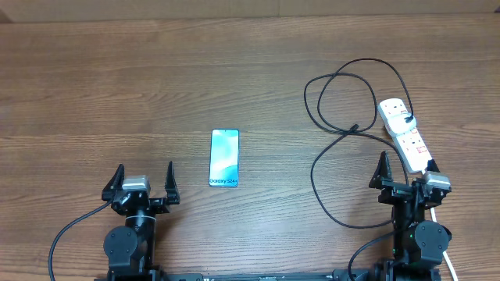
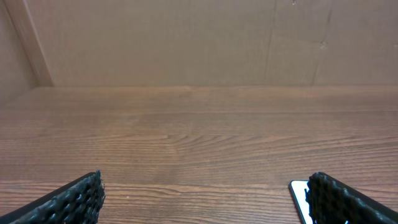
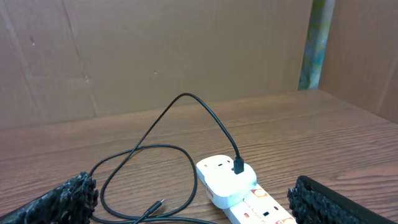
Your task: Plug charger to phone and switch on socket
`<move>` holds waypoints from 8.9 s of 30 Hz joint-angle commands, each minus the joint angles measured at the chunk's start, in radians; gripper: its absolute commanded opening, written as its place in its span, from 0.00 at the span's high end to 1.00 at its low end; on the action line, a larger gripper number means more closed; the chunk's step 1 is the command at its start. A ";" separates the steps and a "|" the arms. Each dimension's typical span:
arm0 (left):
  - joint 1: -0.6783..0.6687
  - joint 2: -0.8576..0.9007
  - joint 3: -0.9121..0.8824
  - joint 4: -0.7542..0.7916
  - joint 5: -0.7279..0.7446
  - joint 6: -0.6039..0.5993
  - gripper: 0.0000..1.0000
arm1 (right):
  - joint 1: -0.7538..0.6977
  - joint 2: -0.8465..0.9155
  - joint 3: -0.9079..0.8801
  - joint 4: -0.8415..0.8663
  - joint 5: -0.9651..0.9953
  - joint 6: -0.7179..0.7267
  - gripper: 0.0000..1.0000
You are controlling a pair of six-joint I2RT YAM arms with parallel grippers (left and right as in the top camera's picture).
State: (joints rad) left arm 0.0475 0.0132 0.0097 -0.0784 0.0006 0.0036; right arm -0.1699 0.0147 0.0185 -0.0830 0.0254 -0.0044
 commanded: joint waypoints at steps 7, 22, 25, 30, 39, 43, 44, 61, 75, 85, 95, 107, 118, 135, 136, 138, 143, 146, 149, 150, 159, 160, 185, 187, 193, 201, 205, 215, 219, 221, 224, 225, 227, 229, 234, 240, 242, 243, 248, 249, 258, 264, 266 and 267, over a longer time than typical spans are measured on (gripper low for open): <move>0.007 0.004 -0.005 0.001 0.011 0.008 0.00 | -0.005 -0.010 -0.011 0.002 -0.001 -0.008 0.00; 0.007 0.004 -0.005 0.001 0.011 0.008 0.01 | -0.005 -0.010 -0.011 0.002 -0.001 -0.008 0.00; 0.007 0.004 -0.005 0.001 0.011 0.008 0.00 | -0.005 -0.010 -0.011 0.002 -0.001 -0.008 0.00; 0.007 0.004 -0.005 0.001 0.011 0.008 0.00 | -0.005 -0.010 -0.011 0.002 -0.001 -0.008 0.00; 0.007 0.004 -0.005 0.001 0.011 0.008 0.00 | -0.005 -0.010 -0.011 0.002 -0.001 -0.008 0.00; 0.007 0.004 -0.005 0.001 0.011 0.008 0.00 | -0.005 -0.010 -0.011 0.002 -0.001 -0.008 0.00; 0.007 0.004 -0.005 0.001 0.011 0.008 0.00 | -0.005 -0.010 -0.011 0.002 -0.001 -0.008 0.00; 0.007 0.004 -0.005 0.001 0.011 0.008 0.00 | -0.005 -0.010 -0.011 0.003 -0.001 -0.008 0.00; 0.007 0.004 -0.005 0.001 0.011 0.008 0.01 | -0.005 -0.010 -0.011 0.002 -0.001 -0.008 0.00; 0.006 0.004 -0.005 0.002 0.000 0.068 0.00 | -0.005 -0.010 -0.011 0.002 -0.001 -0.008 0.00; 0.006 0.004 -0.002 0.036 0.094 0.015 0.00 | -0.005 -0.010 -0.011 0.002 -0.001 -0.008 0.00; 0.006 0.005 0.097 -0.109 0.184 -0.079 0.00 | -0.005 -0.010 -0.011 0.002 -0.001 -0.008 0.00; 0.006 0.117 0.351 -0.301 0.180 -0.089 0.00 | -0.005 -0.010 -0.011 0.002 -0.001 -0.008 0.00; -0.032 0.722 0.943 -0.639 0.204 -0.264 0.00 | -0.005 -0.010 -0.011 0.003 -0.001 -0.008 0.00; -0.048 0.759 0.979 -0.672 0.202 -0.270 0.00 | -0.005 -0.010 -0.011 0.002 -0.001 -0.008 0.00; -0.083 0.821 1.035 -0.719 0.198 -0.271 0.00 | -0.005 -0.010 -0.011 0.002 -0.001 -0.008 0.00; -0.217 0.980 1.165 -0.845 0.062 -0.346 0.00 | -0.005 -0.010 -0.011 0.002 -0.001 -0.008 0.00; -0.307 1.065 1.223 -0.904 -0.021 -0.379 0.00 | -0.005 -0.010 -0.011 0.002 -0.001 -0.008 0.00; -0.407 1.155 1.274 -0.936 -0.079 -0.409 0.00 | -0.005 -0.010 -0.011 0.002 -0.001 -0.008 0.00; -0.430 1.172 1.278 -0.933 -0.079 -0.408 0.00 | -0.005 -0.010 -0.011 0.002 -0.001 -0.008 0.00; -0.480 1.349 1.278 -0.856 0.000 -0.420 0.00 | -0.005 -0.010 -0.011 0.003 -0.001 -0.008 0.00; -0.480 1.362 1.278 -0.856 0.005 -0.420 0.00 | -0.005 -0.010 -0.011 0.002 -0.001 -0.008 0.00; -0.480 1.818 1.278 -0.848 -0.067 -0.464 0.00 | -0.005 -0.010 -0.011 0.002 -0.001 -0.008 0.00; -0.480 1.840 1.278 -0.848 -0.066 -0.464 0.00 | -0.005 -0.010 -0.011 0.002 -0.001 -0.008 0.00; -0.480 1.888 1.278 -0.839 -0.063 -0.463 0.00 | -0.005 -0.010 -0.011 0.002 -0.001 -0.008 0.00; -0.480 1.897 1.276 -0.800 -0.061 -0.464 0.00 | -0.005 -0.010 -0.011 0.002 -0.001 -0.008 0.00; -0.480 1.897 1.275 -0.772 -0.060 -0.464 0.01 | -0.005 -0.010 -0.011 0.002 -0.001 -0.008 0.00; -0.480 1.897 1.271 -0.761 -0.061 -0.465 0.00 | -0.005 -0.010 -0.011 0.003 -0.001 -0.008 0.00; -0.480 1.897 1.260 -0.755 -0.060 -0.465 0.00 | -0.005 -0.010 -0.011 0.002 -0.001 -0.008 0.00; -0.480 1.897 1.253 -0.751 -0.060 -0.468 0.00 | -0.005 -0.010 -0.011 0.003 -0.001 -0.008 0.00; -0.480 1.897 1.244 -0.740 -0.060 -0.484 0.00 | -0.005 -0.010 -0.011 0.002 -0.001 -0.008 0.00; -0.480 1.897 1.239 -0.735 -0.060 -0.484 0.00 | -0.005 -0.010 -0.011 0.002 -0.001 -0.008 0.00; -0.480 1.897 1.224 -0.721 -0.060 -0.483 0.00 | -0.005 -0.010 -0.011 0.002 -0.001 -0.008 0.00; -0.480 1.897 1.212 -0.712 -0.060 -0.483 0.00 | -0.005 -0.010 -0.011 0.003 -0.001 -0.008 0.00; -0.480 1.897 1.188 -0.683 -0.052 -0.483 0.00 | -0.005 -0.010 -0.011 0.002 -0.001 -0.008 0.00; -0.480 1.899 1.188 -0.675 -0.053 -0.483 0.00 | -0.005 -0.010 -0.011 0.002 -0.001 -0.008 0.00; -0.480 1.904 1.188 -0.672 -0.053 -0.483 0.00 | -0.005 -0.010 -0.011 0.003 -0.001 -0.008 0.00; -0.480 1.911 1.188 -0.670 -0.052 -0.483 0.00 | -0.005 -0.010 -0.011 0.002 -0.001 -0.008 0.00; -0.481 1.966 1.188 -0.674 -0.015 -0.475 0.00 | -0.005 -0.010 -0.011 0.002 -0.001 -0.008 0.00; -0.481 1.980 1.188 -0.677 -0.003 -0.475 0.00 | -0.005 -0.010 -0.011 0.002 -0.001 -0.008 0.00; -0.488 2.060 1.188 -0.719 0.018 -0.476 0.08 | -0.005 -0.010 -0.011 0.002 -0.001 -0.008 0.00; -0.489 2.060 1.188 -0.732 0.018 -0.476 0.16 | -0.005 -0.010 -0.011 0.003 -0.001 -0.008 0.00; -0.488 2.060 1.188 -0.734 0.018 -0.476 0.20 | -0.005 -0.010 -0.011 0.002 -0.001 -0.008 0.00; -0.489 2.060 1.188 -0.737 0.018 -0.476 0.21 | -0.005 -0.010 -0.011 0.002 -0.001 -0.008 0.00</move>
State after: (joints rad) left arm -0.4324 1.9713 1.2564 -0.8028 -0.0154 -0.4690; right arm -0.1703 0.0147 0.0185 -0.0834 0.0257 -0.0044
